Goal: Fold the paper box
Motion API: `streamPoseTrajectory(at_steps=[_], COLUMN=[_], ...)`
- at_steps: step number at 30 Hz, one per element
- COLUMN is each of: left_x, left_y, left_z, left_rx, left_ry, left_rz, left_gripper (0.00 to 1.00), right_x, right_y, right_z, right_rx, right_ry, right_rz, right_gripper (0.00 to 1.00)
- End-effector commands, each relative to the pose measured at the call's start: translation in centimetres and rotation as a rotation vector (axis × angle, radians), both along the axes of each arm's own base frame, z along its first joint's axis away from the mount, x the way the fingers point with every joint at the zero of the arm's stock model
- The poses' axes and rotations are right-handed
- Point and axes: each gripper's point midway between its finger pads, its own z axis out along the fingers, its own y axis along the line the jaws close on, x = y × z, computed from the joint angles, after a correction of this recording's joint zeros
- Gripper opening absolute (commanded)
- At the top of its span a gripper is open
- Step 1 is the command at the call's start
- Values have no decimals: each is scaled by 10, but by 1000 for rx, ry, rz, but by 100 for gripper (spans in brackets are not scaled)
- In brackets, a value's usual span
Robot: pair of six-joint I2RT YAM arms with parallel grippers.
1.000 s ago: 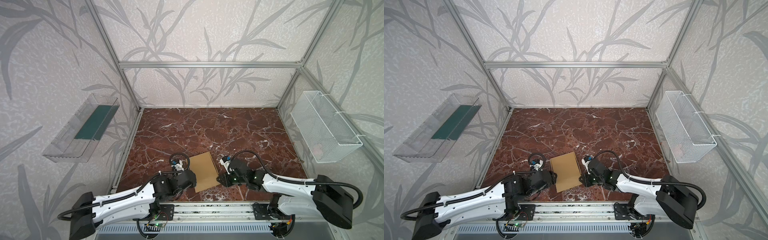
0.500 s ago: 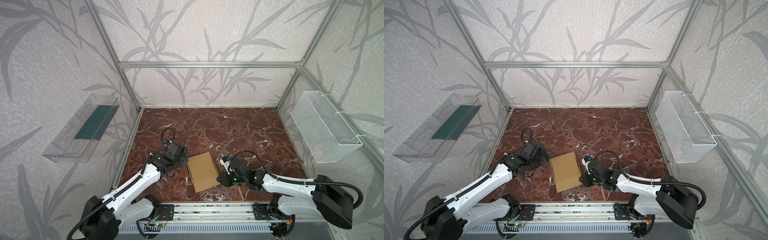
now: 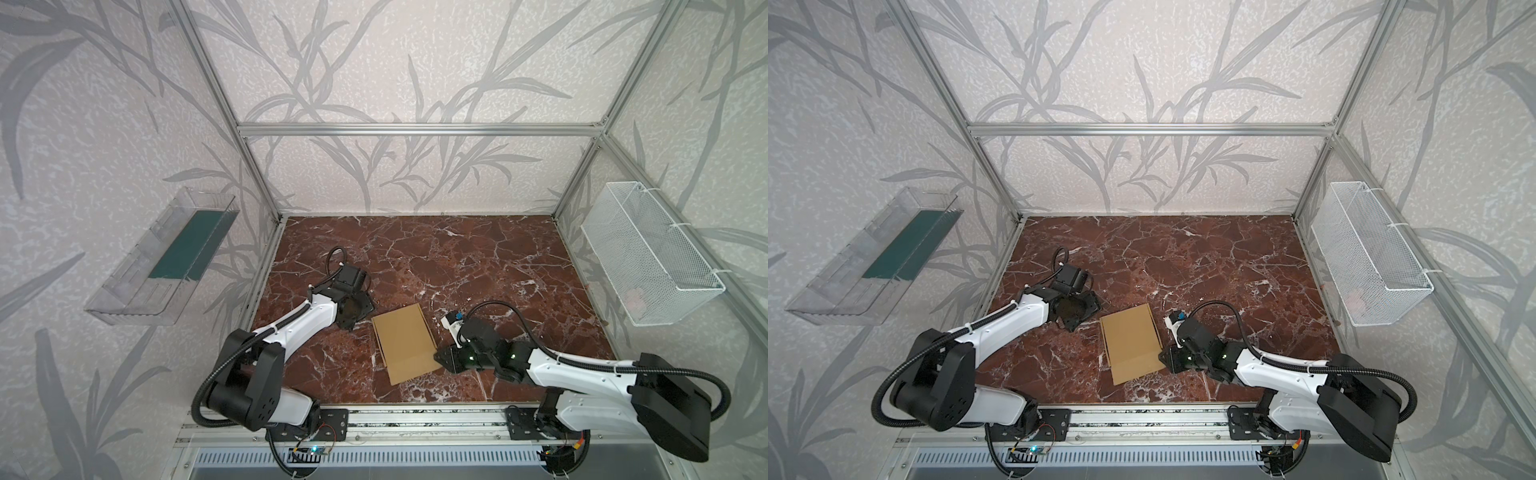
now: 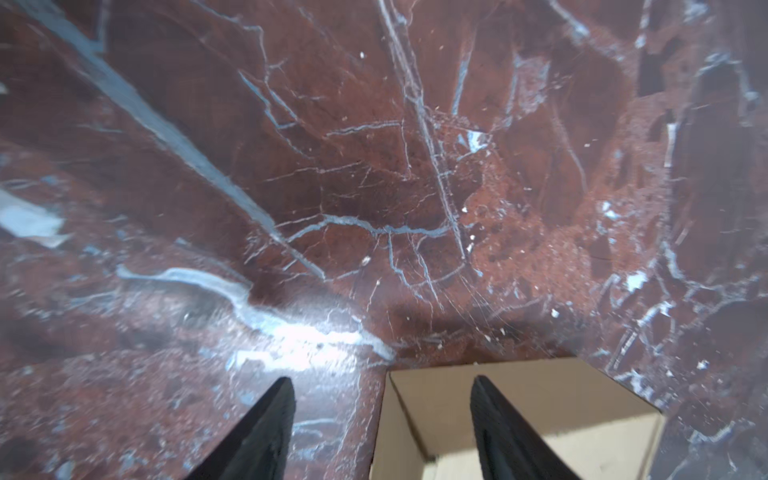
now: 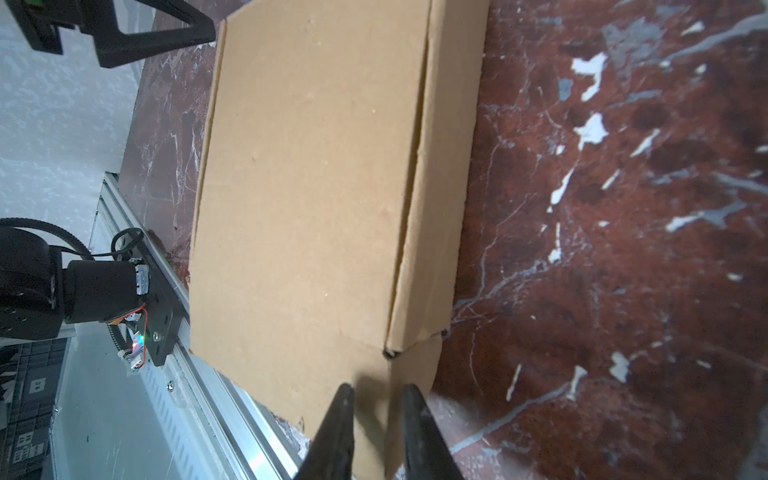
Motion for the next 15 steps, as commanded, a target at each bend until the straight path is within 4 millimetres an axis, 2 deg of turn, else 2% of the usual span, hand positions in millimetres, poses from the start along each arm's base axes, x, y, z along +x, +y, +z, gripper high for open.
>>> streamPoseTrajectory(at_steps=[1,6,15], left_x=[2,-1,-7], left_y=[-5,-7,-7], left_z=[-3,-18,-22], left_rx=[-17,-33,-46], left_ry=[42,67,69], left_rz=[-26,-24,-18], left_gripper=[69,68,68], right_x=[-2,-2,-3], right_y=[-4,-4,-2], right_z=[-2,-2,-2], right_rx=[-3,2,11], right_ry=[-1,0,7], right_rz=[-8,-7,-4], right_gripper=[23,23,23])
